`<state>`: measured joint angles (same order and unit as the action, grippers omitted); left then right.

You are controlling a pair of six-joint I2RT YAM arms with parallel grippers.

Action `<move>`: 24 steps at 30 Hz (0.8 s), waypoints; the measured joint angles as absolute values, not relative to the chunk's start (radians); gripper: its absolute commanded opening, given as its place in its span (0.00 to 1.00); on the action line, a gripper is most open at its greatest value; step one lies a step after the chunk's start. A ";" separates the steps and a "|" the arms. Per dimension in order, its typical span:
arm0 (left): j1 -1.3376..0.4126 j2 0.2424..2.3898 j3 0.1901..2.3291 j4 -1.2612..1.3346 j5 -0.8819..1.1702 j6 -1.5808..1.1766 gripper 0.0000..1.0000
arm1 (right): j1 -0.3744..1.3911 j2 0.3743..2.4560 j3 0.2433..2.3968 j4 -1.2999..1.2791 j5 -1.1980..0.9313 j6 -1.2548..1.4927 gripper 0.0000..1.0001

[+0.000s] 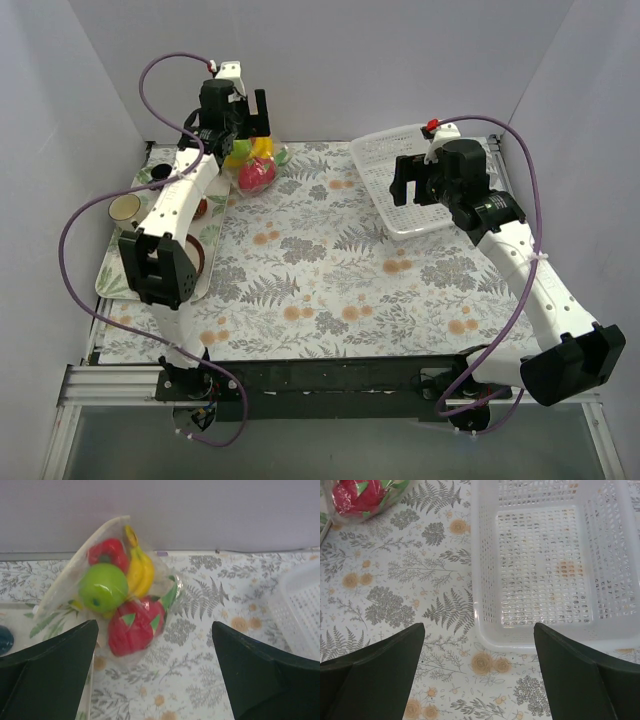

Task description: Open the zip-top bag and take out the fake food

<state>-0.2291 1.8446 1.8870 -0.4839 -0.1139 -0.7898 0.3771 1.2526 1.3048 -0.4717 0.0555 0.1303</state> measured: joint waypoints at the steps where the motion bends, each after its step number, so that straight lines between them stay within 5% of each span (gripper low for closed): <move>1: -0.222 1.882 1.922 -0.467 -0.120 -0.793 0.98 | 0.377 1.253 1.303 -0.470 0.065 0.129 0.99; 12: -0.080 2.304 2.206 -0.384 -0.085 -0.915 0.98 | 0.403 1.193 1.148 -0.402 0.140 0.123 0.99; 24: 0.019 2.380 2.242 -0.190 0.053 -1.008 0.98 | 0.432 1.224 1.010 -0.241 0.392 0.086 0.96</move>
<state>0.0185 2.3802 2.2417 -0.1898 0.0532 -1.0080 0.4316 1.2243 1.0096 -0.2405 0.3916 0.0864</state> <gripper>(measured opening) 0.982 0.971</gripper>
